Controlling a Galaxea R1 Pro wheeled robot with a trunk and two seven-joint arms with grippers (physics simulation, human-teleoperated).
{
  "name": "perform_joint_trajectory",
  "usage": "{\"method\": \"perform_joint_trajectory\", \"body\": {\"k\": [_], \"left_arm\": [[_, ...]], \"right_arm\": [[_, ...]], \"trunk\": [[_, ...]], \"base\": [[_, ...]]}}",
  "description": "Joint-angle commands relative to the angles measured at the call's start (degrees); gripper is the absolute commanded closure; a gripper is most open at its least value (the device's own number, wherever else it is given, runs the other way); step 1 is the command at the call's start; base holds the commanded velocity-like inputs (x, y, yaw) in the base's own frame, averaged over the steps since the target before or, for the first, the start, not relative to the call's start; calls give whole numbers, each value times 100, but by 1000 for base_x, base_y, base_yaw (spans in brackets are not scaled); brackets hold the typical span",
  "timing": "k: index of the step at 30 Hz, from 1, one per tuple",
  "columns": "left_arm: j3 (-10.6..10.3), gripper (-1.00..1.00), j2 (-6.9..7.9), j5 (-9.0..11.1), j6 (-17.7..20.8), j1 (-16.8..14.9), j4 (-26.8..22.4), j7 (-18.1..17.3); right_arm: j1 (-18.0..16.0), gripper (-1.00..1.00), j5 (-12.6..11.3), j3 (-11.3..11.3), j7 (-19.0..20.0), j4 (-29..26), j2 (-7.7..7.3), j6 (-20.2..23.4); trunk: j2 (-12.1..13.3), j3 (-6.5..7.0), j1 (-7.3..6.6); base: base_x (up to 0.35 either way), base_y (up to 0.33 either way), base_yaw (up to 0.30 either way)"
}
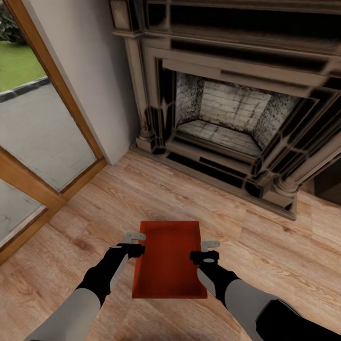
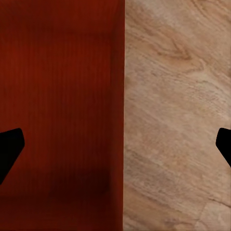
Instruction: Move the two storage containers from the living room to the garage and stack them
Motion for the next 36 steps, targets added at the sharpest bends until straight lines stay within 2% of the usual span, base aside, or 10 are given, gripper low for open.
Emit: {"method": "perform_joint_trajectory", "body": {"k": [1, 8, 15, 36], "left_arm": [[-20, -100, 3, 48, 48, -1, -7, 48], [-8, -100, 11, 67, 511, -2, -63, 48], [-1, -100, 18, 69, 534, -4, -95, 55], [3, -100, 30, 70, 489, -2, -105, 72]], "right_arm": [[-3, -100, -40, 49, -34, -5, -4, 75], [-73, -100, -29, 49, -35, -5, -9, 708], [-82, -100, -25, 49, -35, -7, -8, 739], [-82, -100, 10, 58, -28, -150, -8, 731]], "trunk": [[-43, -22, 22], [-324, -147, 176], [-605, -273, 330], [-605, -273, 330]], "base": [[0, 0, 0], [0, 0, 0], [0, 0, 0], [0, 0, 0]]}}
